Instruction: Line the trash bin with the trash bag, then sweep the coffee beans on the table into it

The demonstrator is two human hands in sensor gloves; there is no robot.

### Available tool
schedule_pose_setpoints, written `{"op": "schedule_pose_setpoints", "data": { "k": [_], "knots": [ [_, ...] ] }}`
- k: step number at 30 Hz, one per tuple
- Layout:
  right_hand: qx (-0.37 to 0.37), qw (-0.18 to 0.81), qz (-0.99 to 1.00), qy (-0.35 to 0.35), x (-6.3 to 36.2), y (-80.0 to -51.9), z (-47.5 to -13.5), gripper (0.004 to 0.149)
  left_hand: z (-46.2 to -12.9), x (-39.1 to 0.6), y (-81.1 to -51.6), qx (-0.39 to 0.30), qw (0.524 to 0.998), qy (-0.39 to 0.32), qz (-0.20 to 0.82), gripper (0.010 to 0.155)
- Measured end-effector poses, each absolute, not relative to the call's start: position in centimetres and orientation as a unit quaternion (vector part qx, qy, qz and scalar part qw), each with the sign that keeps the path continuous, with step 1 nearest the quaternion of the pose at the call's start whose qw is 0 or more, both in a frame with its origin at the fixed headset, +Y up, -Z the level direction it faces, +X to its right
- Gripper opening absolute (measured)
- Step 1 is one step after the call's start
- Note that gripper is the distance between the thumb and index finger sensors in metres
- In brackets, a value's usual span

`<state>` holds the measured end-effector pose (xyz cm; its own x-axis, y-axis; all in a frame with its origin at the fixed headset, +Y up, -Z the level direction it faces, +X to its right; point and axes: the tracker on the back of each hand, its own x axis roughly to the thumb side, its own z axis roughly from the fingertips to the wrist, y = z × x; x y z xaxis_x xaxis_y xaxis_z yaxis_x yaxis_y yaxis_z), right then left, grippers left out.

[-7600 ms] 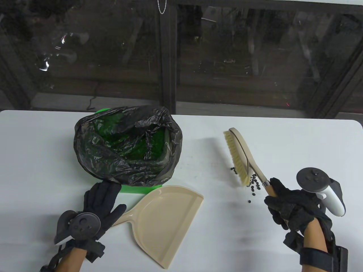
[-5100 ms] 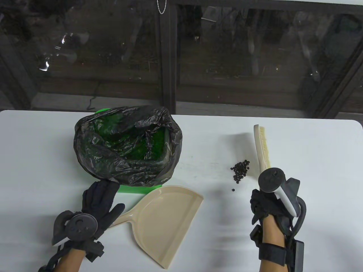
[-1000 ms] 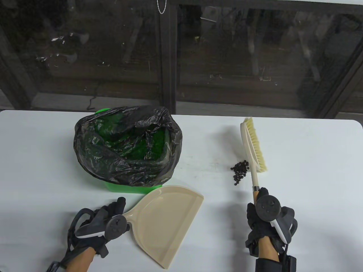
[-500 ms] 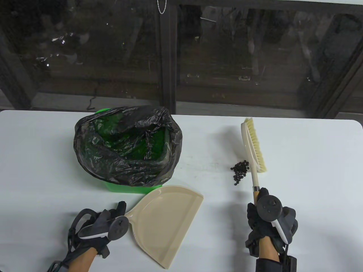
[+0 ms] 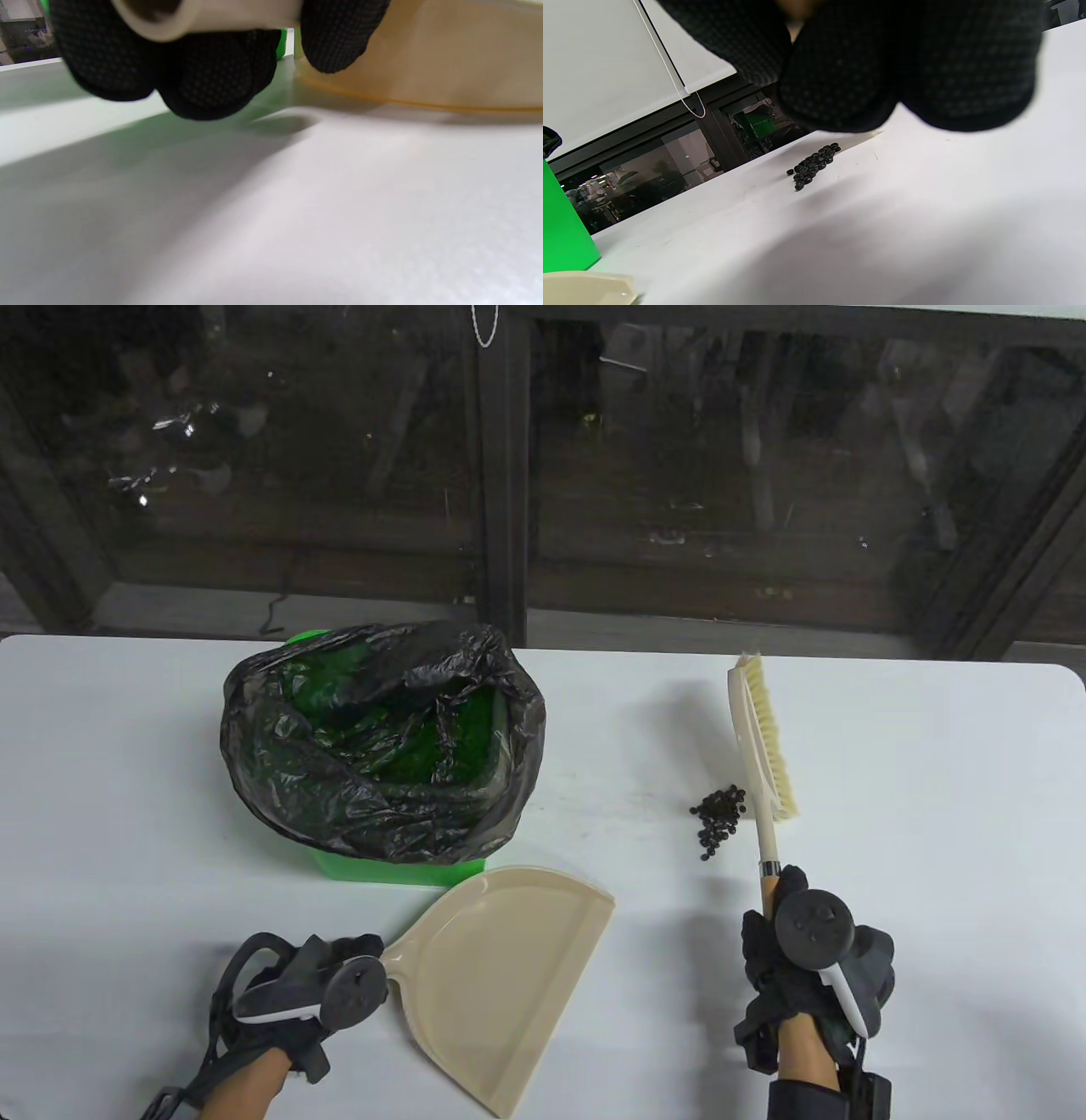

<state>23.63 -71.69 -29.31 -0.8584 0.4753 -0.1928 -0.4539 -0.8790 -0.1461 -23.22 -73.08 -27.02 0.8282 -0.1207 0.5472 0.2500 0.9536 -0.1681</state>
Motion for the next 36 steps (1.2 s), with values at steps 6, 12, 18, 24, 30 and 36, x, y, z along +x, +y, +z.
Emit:
{"op": "schedule_pose_setpoints", "data": {
  "k": [6, 12, 18, 24, 30, 36],
  "knots": [
    [-0.109, 0.26, 0.958, -0.059, 24.0, -71.1, -29.1, 0.07, -26.7, -22.2, -71.8, -0.084, 0.95, -0.291, -0.078, 0.061],
    [-0.104, 0.282, 0.951, -0.072, 24.3, -70.3, -28.8, 0.07, -26.9, -20.5, -69.7, -0.046, 0.954, -0.286, -0.078, 0.062],
    [-0.096, 0.291, 0.949, -0.073, 24.6, -69.7, -28.6, 0.07, -27.7, -16.3, -70.4, -0.029, 0.96, -0.271, -0.057, 0.065],
    [-0.096, 0.308, 0.944, -0.07, 25.0, -69.7, -28.6, 0.069, -28.7, -12.6, -70.8, -0.034, 0.963, -0.259, -0.06, 0.065],
    [-0.086, 0.325, 0.94, -0.056, 25.0, -69.6, -28.7, 0.069, -31.0, -10.1, -71.2, -0.057, 0.972, -0.228, -0.031, 0.065],
    [-0.076, 0.318, 0.944, -0.042, 24.6, -69.6, -28.9, 0.069, -32.4, -8.5, -71.9, -0.076, 0.977, -0.197, -0.029, 0.065]
  ]
}}
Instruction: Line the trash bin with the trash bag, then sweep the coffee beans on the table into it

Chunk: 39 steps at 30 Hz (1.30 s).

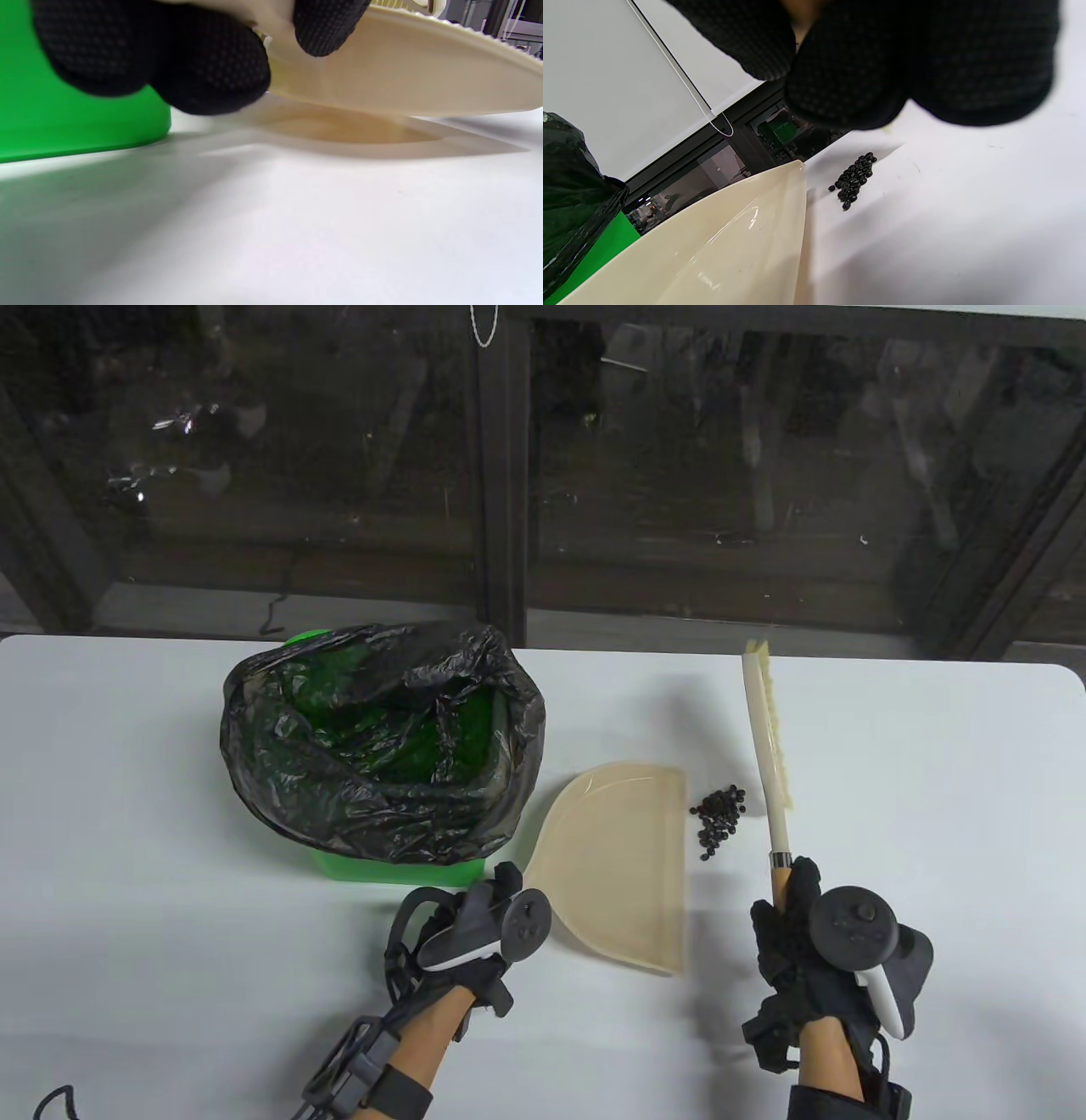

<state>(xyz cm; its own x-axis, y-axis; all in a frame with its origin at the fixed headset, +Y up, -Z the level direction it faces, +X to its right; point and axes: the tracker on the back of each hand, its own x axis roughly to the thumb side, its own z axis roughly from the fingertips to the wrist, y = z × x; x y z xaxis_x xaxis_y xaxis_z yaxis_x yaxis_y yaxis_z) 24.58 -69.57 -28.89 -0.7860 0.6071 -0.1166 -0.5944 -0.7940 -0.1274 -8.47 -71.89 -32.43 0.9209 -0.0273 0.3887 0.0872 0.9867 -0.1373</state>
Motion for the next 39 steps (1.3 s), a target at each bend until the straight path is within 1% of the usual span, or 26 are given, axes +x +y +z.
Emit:
{"op": "schedule_pose_setpoints", "data": {
  "k": [8, 17, 23, 25, 31, 39],
  "knots": [
    [-0.083, 0.32, 0.944, -0.002, 24.5, -70.2, -29.3, 0.069, -33.8, -6.9, -72.4, -0.093, 0.982, -0.165, -0.02, 0.066],
    [-0.078, 0.29, 0.954, 0.015, 23.6, -70.1, -29.4, 0.07, -34.7, -6.0, -72.8, -0.092, 0.984, -0.151, -0.022, 0.066],
    [-0.075, 0.251, 0.965, 0.005, 23.2, -70.0, -29.4, 0.07, -34.9, -5.4, -73.5, -0.096, 0.982, -0.156, -0.048, 0.066],
    [-0.071, 0.241, 0.968, 0.004, 23.0, -69.9, -29.4, 0.07, -35.0, -5.3, -73.8, -0.097, 0.983, -0.153, -0.036, 0.065],
    [-0.068, 0.228, 0.97, 0.039, 22.4, -70.4, -29.7, 0.07, -35.0, -5.4, -74.0, -0.098, 0.983, -0.153, -0.03, 0.065],
    [-0.063, 0.229, 0.969, 0.072, 21.8, -70.7, -29.8, 0.07, -34.7, -4.8, -74.0, -0.085, 0.983, -0.157, -0.051, 0.065]
  ]
}}
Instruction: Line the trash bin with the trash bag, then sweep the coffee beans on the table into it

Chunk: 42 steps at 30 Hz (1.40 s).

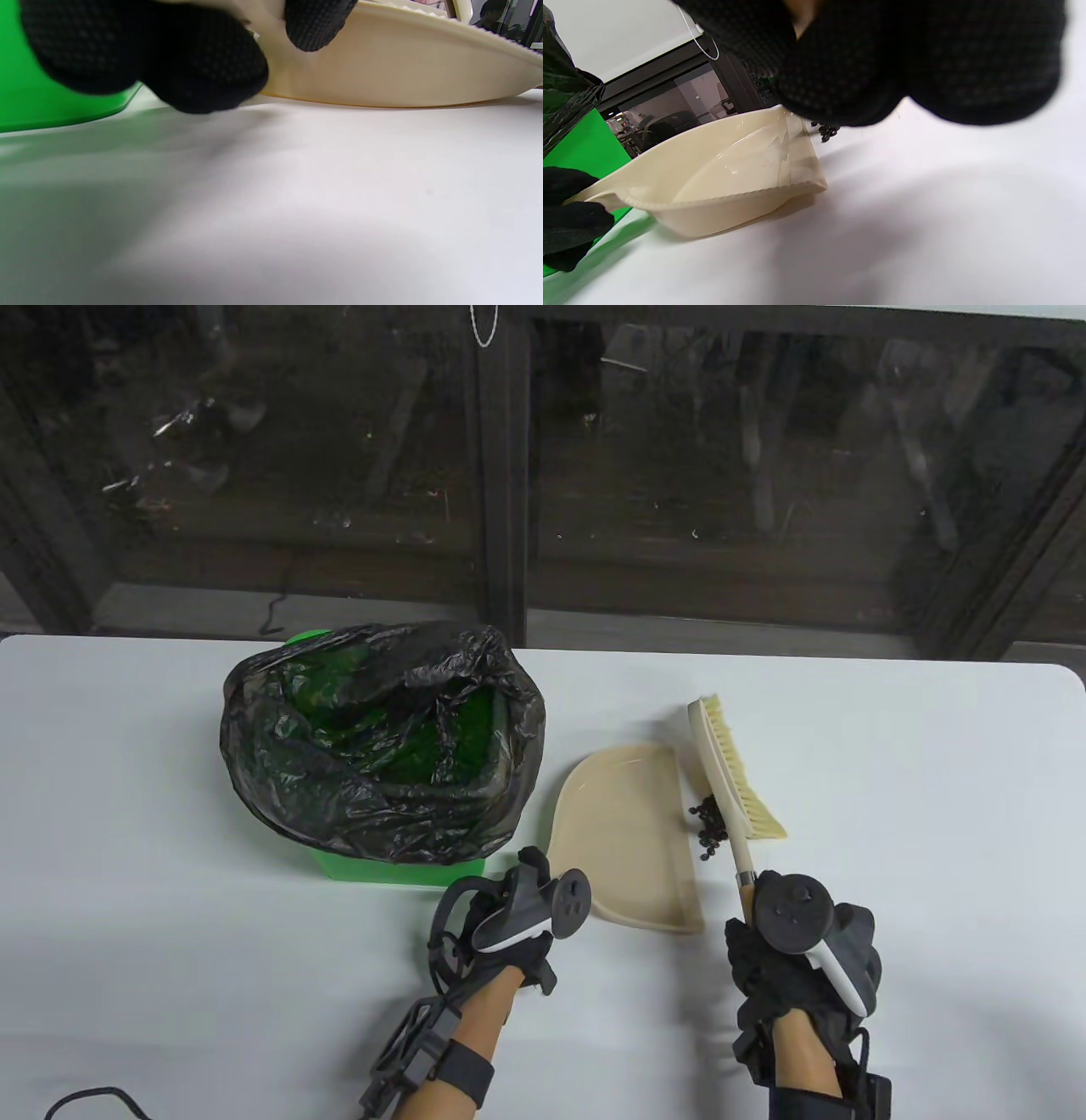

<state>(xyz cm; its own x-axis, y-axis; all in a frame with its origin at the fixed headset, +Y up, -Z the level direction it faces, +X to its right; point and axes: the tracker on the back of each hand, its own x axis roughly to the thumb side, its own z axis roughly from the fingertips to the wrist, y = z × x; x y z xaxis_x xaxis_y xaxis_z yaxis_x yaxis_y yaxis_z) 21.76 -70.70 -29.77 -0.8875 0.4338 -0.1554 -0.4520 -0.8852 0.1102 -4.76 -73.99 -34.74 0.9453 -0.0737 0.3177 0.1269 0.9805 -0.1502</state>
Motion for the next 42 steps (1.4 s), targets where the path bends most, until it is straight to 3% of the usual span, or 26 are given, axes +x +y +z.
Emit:
{"op": "schedule_pose_setpoints", "data": {
  "k": [17, 27, 30, 34, 42],
  "knots": [
    [0.018, 0.431, 0.894, 0.123, 20.6, -69.9, -29.2, 0.07, -34.8, -4.7, -74.2, -0.091, 0.982, -0.157, -0.043, 0.066],
    [0.054, 0.547, 0.834, 0.052, 21.5, -69.6, -29.0, 0.071, -34.8, -4.9, -74.2, -0.095, 0.982, -0.157, -0.039, 0.066],
    [0.042, 0.534, 0.844, -0.002, 21.8, -69.2, -28.7, 0.071, -34.8, -5.1, -74.2, -0.096, 0.982, -0.157, -0.036, 0.065],
    [0.001, 0.438, 0.896, -0.075, 22.5, -69.0, -28.5, 0.07, -34.7, -5.6, -74.5, -0.091, 0.984, -0.154, -0.012, 0.065],
    [-0.07, 0.444, 0.889, -0.083, 24.9, -70.1, -28.7, 0.07, -33.8, -6.9, -73.6, -0.088, 0.982, -0.16, 0.04, 0.065]
  ]
}}
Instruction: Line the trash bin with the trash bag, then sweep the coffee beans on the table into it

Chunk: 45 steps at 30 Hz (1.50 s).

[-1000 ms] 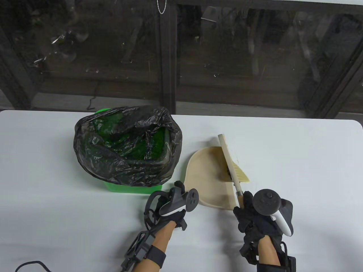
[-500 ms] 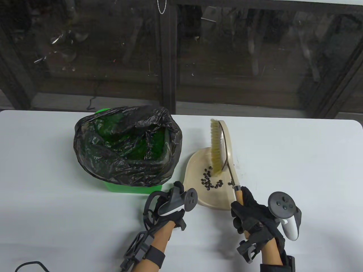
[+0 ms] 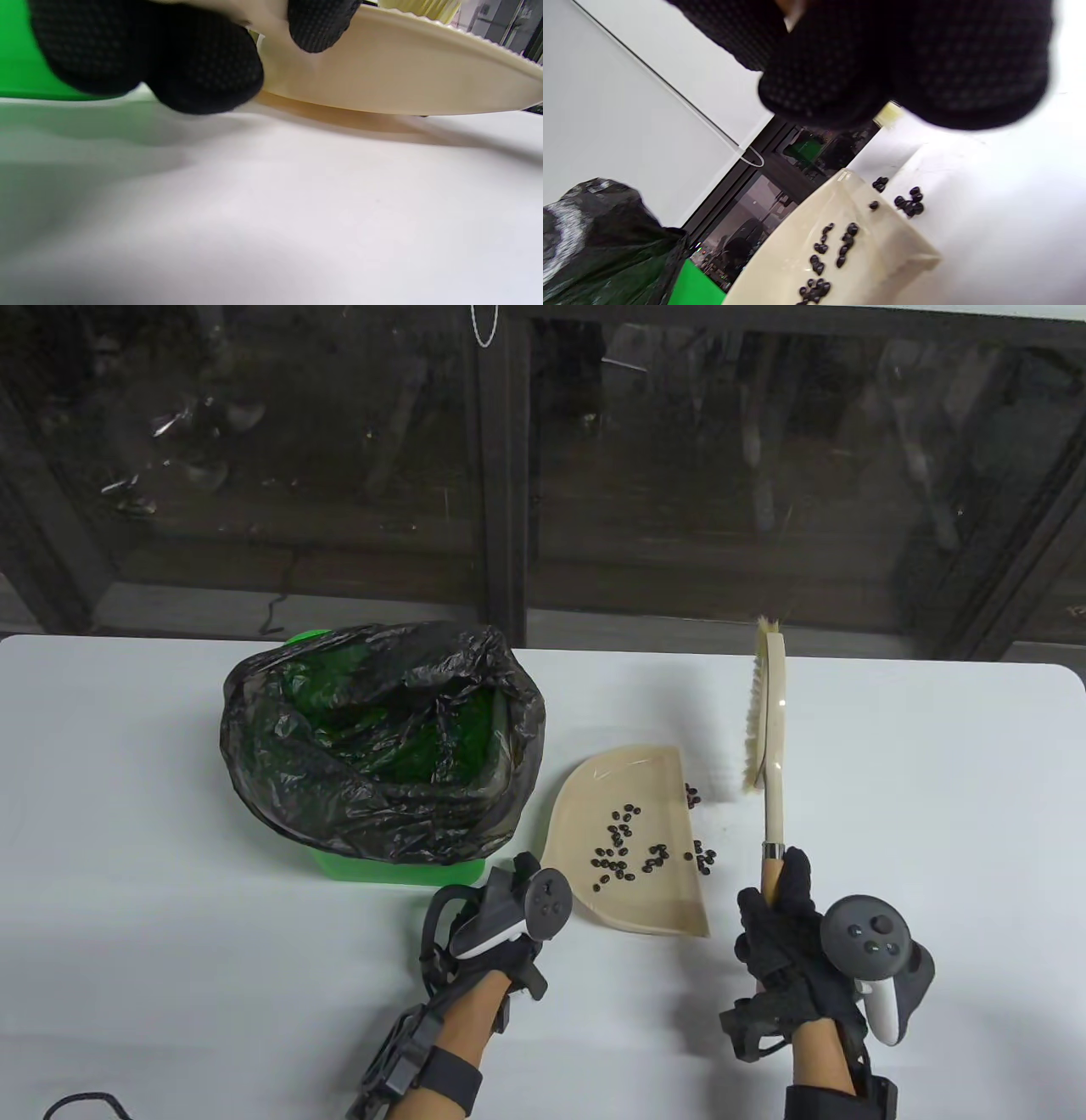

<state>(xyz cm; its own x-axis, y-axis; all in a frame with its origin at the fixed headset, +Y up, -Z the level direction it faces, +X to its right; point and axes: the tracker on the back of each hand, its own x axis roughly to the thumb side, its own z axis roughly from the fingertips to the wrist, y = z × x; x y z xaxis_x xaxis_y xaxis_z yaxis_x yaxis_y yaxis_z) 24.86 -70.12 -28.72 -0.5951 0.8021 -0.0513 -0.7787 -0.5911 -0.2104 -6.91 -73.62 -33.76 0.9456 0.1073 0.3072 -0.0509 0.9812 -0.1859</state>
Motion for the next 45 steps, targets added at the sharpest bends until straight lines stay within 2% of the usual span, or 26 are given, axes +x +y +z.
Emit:
{"op": "schedule_pose_setpoints", "data": {
  "k": [9, 19, 29, 38, 45],
  "knots": [
    [-0.102, 0.473, 0.87, -0.099, 25.9, -70.4, -28.5, 0.07, -31.4, -7.8, -70.4, -0.063, 0.975, -0.183, 0.108, 0.066],
    [-0.118, 0.512, 0.849, -0.049, 26.3, -71.9, -28.8, 0.07, -28.8, -8.0, -65.6, -0.041, 0.966, -0.216, 0.135, 0.066],
    [-0.099, 0.493, 0.864, -0.034, 25.6, -71.7, -28.9, 0.07, -28.2, -9.3, -58.4, 0.001, 0.961, -0.233, 0.146, 0.066],
    [-0.096, 0.487, 0.868, -0.032, 25.5, -71.8, -28.9, 0.07, -28.8, -14.7, -52.4, 0.052, 0.974, -0.172, 0.14, 0.066],
    [-0.097, 0.486, 0.868, -0.031, 25.5, -71.8, -28.9, 0.07, -28.9, -19.1, -50.7, 0.077, 0.986, -0.111, 0.101, 0.066]
  ]
}}
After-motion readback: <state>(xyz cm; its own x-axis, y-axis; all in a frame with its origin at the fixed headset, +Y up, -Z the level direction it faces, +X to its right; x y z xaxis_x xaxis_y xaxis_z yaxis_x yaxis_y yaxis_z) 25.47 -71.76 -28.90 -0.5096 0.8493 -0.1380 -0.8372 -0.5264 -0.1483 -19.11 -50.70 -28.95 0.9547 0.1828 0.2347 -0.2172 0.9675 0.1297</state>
